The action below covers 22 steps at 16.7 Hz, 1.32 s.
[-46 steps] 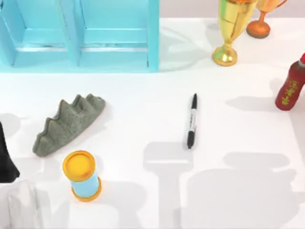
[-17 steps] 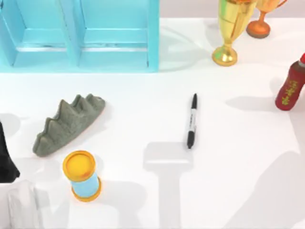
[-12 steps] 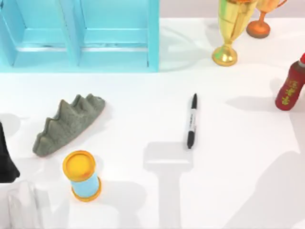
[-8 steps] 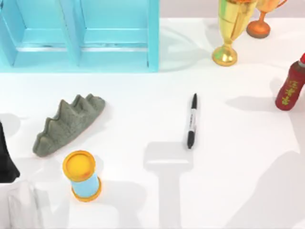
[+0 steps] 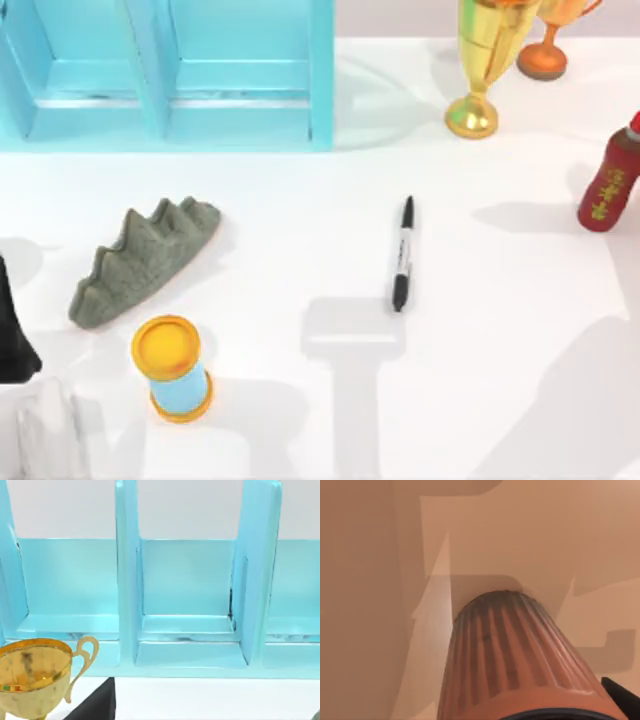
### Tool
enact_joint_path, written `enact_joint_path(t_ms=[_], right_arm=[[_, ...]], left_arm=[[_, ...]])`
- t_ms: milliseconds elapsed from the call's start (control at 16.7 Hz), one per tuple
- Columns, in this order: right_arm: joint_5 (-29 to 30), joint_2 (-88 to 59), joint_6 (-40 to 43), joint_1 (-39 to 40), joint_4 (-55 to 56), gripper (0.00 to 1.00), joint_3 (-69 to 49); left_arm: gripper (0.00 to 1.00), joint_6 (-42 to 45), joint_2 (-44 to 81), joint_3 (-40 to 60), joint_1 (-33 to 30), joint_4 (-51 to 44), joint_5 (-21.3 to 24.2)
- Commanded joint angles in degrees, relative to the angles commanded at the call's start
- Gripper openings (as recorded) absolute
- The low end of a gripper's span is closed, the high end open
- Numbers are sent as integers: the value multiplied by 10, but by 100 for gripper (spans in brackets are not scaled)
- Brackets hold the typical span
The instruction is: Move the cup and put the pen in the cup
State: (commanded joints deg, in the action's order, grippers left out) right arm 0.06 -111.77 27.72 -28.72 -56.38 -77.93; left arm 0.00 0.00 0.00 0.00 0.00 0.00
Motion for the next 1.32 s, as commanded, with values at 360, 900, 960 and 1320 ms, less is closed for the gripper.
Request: enact_joint_path(t_ms=[360, 900, 960, 1320], right_arm=[[0, 0, -1, 0, 0, 0, 0], [-1, 66, -150, 151, -206, 0, -128], [-1, 78, -175, 177, -238, 0, -147], [-2, 117, -242, 243, -311, 0, -195]], left_arm=[[100, 0, 0, 0, 0, 0, 0], [100, 0, 0, 0, 0, 0, 0], [100, 0, 0, 0, 0, 0, 0], [100, 0, 0, 0, 0, 0, 0]])
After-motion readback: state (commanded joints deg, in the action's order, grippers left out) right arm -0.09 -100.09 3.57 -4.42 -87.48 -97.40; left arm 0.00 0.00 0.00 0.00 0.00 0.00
